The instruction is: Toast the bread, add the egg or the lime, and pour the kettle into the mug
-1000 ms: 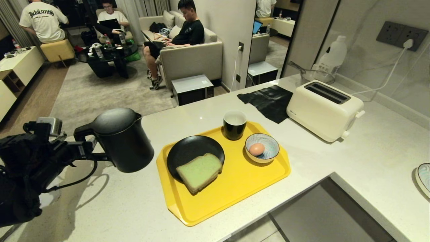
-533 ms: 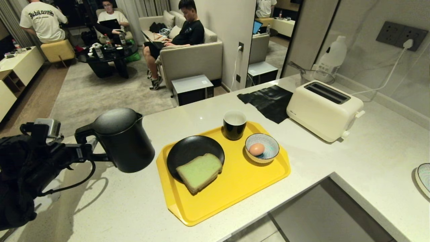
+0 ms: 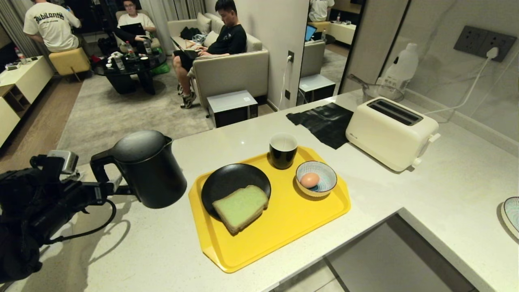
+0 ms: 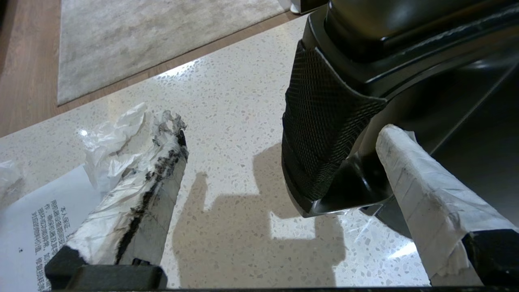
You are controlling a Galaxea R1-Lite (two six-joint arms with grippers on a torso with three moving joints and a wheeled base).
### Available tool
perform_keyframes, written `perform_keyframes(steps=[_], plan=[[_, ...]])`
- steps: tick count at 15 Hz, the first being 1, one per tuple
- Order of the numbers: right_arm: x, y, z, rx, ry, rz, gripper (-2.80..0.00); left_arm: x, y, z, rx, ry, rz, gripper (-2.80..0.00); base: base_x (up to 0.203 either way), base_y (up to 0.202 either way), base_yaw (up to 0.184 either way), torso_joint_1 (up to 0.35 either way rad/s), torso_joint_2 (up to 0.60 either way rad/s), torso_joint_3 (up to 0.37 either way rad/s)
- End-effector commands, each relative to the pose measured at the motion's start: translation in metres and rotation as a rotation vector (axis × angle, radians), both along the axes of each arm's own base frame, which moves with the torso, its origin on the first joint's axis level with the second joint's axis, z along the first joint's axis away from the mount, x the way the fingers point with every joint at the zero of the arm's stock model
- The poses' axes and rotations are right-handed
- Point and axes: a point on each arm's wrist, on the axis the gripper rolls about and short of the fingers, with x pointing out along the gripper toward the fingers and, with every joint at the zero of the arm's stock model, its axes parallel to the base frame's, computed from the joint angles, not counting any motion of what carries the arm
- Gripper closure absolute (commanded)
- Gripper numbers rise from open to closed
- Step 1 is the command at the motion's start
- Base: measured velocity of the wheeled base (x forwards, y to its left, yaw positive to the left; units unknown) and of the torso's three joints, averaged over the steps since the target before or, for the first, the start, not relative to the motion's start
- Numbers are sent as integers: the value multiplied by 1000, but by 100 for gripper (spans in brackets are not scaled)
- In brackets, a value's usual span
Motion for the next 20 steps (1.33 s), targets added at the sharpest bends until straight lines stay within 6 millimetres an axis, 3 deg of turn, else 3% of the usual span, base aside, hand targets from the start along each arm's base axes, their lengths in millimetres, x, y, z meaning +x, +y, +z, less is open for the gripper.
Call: perform_keyframes(steps=[1, 8, 14, 15, 20], plan=[[0, 0, 0, -1, 2, 1, 0, -3, -1, 2, 5, -6, -1, -280, 0, 0, 0, 0, 0, 0], [0, 0, 0, -1, 1, 1, 0, -25, -10, 37, 23, -67, -14, -280, 0, 0, 0, 0, 0, 0], [0, 0, 0, -1, 1, 1, 0, -61, -19, 71, 30, -78, 0, -280, 0, 0, 0, 0, 0, 0], [0, 0, 0, -1, 1, 1, 0, -67, -21, 78, 34, -89, -1, 0, 0, 0, 0, 0, 0, 0], [0, 0, 0, -1, 1, 1, 0, -96, -29, 108, 68, -192, -5, 0, 0, 0, 0, 0, 0, 0]])
